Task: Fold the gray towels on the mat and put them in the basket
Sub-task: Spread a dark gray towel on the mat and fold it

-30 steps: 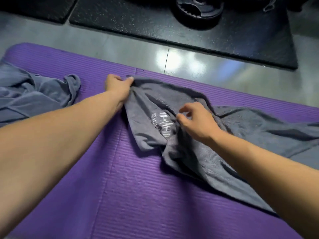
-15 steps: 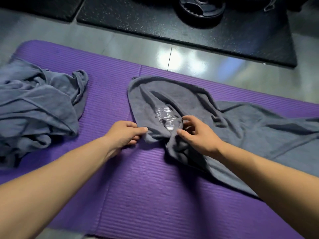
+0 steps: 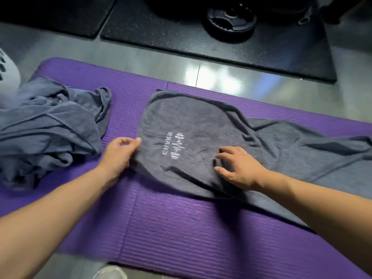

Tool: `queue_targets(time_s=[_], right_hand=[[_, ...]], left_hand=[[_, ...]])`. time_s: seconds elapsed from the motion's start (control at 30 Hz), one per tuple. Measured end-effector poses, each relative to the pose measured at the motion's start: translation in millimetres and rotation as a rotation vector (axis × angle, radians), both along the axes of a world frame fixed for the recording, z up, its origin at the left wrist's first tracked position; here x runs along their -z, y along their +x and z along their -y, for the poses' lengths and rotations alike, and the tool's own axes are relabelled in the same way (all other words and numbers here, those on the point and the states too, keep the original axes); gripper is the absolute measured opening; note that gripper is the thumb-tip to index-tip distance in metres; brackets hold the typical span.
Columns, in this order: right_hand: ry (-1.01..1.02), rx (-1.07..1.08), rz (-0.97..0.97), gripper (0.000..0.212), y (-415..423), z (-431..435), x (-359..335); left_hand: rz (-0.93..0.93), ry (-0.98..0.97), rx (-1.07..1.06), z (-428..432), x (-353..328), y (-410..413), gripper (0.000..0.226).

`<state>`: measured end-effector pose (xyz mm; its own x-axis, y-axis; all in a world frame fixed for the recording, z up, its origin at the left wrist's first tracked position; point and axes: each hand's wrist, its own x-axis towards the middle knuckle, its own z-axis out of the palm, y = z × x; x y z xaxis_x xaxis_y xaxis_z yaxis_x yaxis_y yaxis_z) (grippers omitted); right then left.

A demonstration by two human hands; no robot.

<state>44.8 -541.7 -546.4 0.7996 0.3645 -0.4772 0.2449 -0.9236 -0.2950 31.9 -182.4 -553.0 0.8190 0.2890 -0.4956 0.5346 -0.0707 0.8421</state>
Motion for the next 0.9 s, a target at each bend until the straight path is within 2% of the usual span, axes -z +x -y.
queue_targets(time_s=[0.07,0.13,0.17,0.23,0.3,0.37,0.47,0.5,0.57,0.63,0.77,0.83,0.9], right_hand=[[-0.025,-0.021,-0.012,0.087,0,-1,-1],[-0.028,-0.018,-0.026,0.092,0,-3,-4],[-0.03,-0.02,-0.028,0.094,0,-3,-5],[-0.043,-0.031,-0.026,0.096,-2,-5,-6],[-0.06,-0.04,-0.016,0.094,-3,-7,-5],[-0.063,-0.03,-0.007,0.091,-5,-9,-3],[-0.053,-0.012,0.02,0.088,-9,-10,-3],[-0.049,-0.009,0.028,0.086,-10,-9,-3],[-0.046,-0.024,0.037,0.08,-14,-9,-1],[-0.051,-0.065,0.047,0.074,-19,-11,2],[-0.06,-0.18,0.034,0.071,-27,-17,2],[-0.064,-0.228,-0.009,0.065,-27,-15,-4],[-0.07,-0.222,-0.05,0.05,-25,-3,-17]], left_hand=[[-0.204,-0.021,0.242,-2,-3,-7,0.027],[-0.349,-0.041,0.39,-7,1,-15,0.03],[-0.359,-0.055,0.391,-10,3,-17,0.028],[-0.24,-0.027,0.279,-16,3,-18,0.026],[-0.049,0.112,0.145,-21,0,-14,0.038],[0.029,0.194,0.064,-24,-2,-16,0.037],[-0.123,0.027,0.063,-19,4,-32,0.031],[-0.165,0.031,0.094,-16,9,-40,0.03],[-0.147,0.233,0.19,-11,16,-54,0.03],[-0.11,0.42,0.188,-4,19,-64,0.029],[-0.066,0.525,0.066,-9,20,-69,0.026],[-0.081,0.635,0.17,-22,24,-69,0.027],[-0.106,0.778,0.311,-28,25,-69,0.028]])
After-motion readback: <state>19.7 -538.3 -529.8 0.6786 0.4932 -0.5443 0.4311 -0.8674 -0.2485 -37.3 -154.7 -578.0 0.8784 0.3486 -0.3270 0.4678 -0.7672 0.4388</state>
